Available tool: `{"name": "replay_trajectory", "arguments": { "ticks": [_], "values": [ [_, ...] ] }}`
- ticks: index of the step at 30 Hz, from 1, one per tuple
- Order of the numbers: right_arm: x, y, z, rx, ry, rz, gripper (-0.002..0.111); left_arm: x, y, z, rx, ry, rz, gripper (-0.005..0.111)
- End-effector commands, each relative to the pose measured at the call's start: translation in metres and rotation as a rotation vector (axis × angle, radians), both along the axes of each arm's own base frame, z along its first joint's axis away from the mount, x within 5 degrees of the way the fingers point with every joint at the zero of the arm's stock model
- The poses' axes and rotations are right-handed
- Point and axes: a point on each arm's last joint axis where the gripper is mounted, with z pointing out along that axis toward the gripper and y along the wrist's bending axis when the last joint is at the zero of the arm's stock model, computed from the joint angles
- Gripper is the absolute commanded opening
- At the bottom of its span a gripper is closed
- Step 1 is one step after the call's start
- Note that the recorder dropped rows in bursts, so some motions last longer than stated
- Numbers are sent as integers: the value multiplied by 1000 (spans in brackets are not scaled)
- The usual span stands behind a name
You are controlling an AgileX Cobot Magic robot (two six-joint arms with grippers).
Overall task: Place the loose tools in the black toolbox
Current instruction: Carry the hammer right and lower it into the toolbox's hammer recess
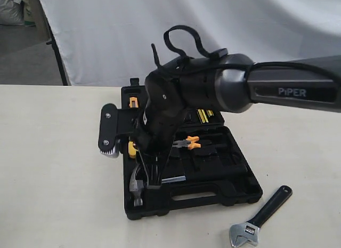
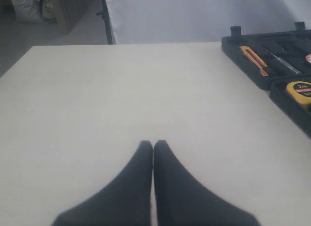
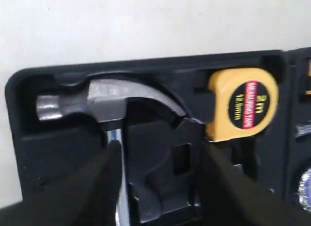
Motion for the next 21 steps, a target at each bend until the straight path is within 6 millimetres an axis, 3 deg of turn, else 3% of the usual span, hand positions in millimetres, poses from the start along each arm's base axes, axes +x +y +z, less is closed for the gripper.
{"name": "replay_trajectory", "arguments": {
  "ticks": [1, 2, 7, 14, 17, 21],
  "values": [
    [3, 2, 13, 99, -31, -52, 9, -1, 1, 2, 2, -13, 26, 1],
    [4, 4, 12, 110, -28, -63, 0, -1, 1, 2, 2, -13, 26, 1],
    [6, 8, -18, 65, 23, -89, -1, -1, 1, 2, 2, -13, 26, 1],
    [5, 6, -76, -79, 149, -158, -1, -1, 1, 2, 2, -13, 26, 1],
    [4, 4, -75, -93, 156, -166, -1, -1, 1, 2, 2, -13, 26, 1],
    [6, 3, -58, -61, 120, -179, -1, -1, 1, 2, 2, -13, 26, 1]
  ]
}}
